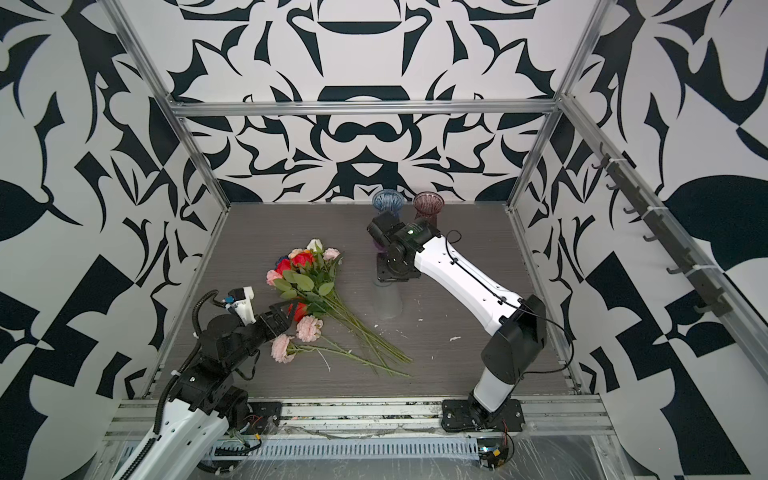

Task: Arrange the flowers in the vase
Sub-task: 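Carry the clear vase nearer the robot and stand it upright with the right gripper, then release the clear vase and grasp the pink-grey vase with the right gripper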

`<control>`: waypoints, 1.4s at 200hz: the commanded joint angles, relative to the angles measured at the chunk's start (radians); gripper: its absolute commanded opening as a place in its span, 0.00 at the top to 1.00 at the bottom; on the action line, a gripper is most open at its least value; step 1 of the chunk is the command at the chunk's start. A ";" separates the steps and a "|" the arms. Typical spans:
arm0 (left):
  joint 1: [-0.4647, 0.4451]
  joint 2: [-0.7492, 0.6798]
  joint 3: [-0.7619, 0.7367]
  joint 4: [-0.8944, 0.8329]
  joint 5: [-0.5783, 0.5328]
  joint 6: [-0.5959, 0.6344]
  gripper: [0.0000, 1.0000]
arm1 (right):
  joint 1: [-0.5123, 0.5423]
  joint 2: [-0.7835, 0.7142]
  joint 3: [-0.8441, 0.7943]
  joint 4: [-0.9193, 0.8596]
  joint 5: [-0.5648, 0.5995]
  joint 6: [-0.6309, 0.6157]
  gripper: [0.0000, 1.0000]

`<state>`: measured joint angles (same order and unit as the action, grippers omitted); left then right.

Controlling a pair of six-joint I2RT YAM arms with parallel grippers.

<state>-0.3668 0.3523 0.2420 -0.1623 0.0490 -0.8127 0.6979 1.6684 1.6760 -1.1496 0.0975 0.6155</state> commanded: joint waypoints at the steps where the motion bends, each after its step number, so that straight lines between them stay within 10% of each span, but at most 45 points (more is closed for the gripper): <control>1: 0.003 -0.012 -0.009 -0.026 -0.006 -0.008 0.00 | 0.005 -0.041 0.008 0.052 -0.048 -0.013 1.00; 40: 0.003 -0.017 -0.009 -0.031 -0.008 -0.008 0.00 | 0.004 -0.033 0.000 0.063 -0.067 -0.007 1.00; 108: 0.005 0.000 -0.007 -0.020 -0.001 -0.008 0.01 | -0.053 -0.052 0.051 0.036 -0.076 -0.027 0.52; 176: 0.008 0.046 -0.003 0.009 0.015 -0.003 0.01 | -0.355 0.136 0.484 -0.083 -0.014 -0.180 0.53; 245: 0.015 0.027 -0.004 0.004 0.019 0.000 0.01 | -0.587 0.623 1.139 -0.249 -0.228 -0.115 0.58; 280: 0.019 0.034 -0.004 0.012 0.024 0.002 0.01 | -0.634 0.637 1.053 -0.158 -0.352 -0.061 0.60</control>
<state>-0.3538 0.3889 0.2420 -0.1738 0.0650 -0.8135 0.0761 2.3745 2.7632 -1.3216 -0.1436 0.5125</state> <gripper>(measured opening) 0.994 0.401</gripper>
